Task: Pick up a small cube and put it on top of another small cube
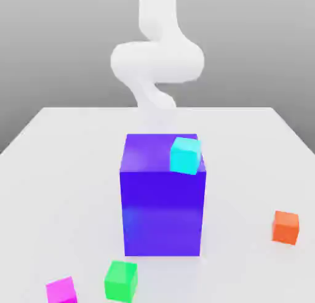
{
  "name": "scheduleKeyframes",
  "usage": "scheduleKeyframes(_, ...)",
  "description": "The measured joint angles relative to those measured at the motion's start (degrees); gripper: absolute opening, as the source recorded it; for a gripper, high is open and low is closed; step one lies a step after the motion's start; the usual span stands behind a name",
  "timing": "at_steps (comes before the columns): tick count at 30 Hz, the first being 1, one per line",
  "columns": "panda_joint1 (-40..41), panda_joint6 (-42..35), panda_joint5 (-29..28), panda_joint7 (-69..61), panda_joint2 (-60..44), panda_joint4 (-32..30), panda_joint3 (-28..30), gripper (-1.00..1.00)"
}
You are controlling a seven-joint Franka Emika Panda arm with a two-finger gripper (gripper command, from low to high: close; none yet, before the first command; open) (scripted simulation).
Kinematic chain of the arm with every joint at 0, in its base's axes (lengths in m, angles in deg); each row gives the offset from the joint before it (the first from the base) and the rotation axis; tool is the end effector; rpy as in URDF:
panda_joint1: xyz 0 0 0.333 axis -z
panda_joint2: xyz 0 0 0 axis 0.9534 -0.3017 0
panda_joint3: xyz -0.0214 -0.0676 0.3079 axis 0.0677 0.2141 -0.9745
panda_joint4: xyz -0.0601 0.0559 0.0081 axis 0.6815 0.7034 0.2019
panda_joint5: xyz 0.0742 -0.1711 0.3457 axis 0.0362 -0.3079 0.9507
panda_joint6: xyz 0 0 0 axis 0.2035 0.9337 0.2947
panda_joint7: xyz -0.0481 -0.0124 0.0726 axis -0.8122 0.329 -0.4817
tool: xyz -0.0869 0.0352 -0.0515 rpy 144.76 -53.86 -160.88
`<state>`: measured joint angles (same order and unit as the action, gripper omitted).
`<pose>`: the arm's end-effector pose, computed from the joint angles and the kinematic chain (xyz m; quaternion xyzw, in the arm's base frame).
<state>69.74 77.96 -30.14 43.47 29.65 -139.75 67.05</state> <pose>0.3669 -0.0092 0.6918 -0.8716 0.3258 -0.3335 0.1512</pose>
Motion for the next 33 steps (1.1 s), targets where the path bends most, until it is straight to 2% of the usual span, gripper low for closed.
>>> scheduleKeyframes(9,-9.32,0.65,5.33,-21.23,-11.35,0.58,11.10,0.00)
scheduleKeyframes(20,-18.09,1.34,14.99,-49.08,-25.26,1.32,23.01,0.00)
scheduleKeyframes(27,-20.56,1.31,22.59,-67.81,-34.78,1.91,27.64,0.00)
scheduleKeyframes(33,-20.34,1.29,28.42,-83.35,-42.84,2.41,29.09,0.00)
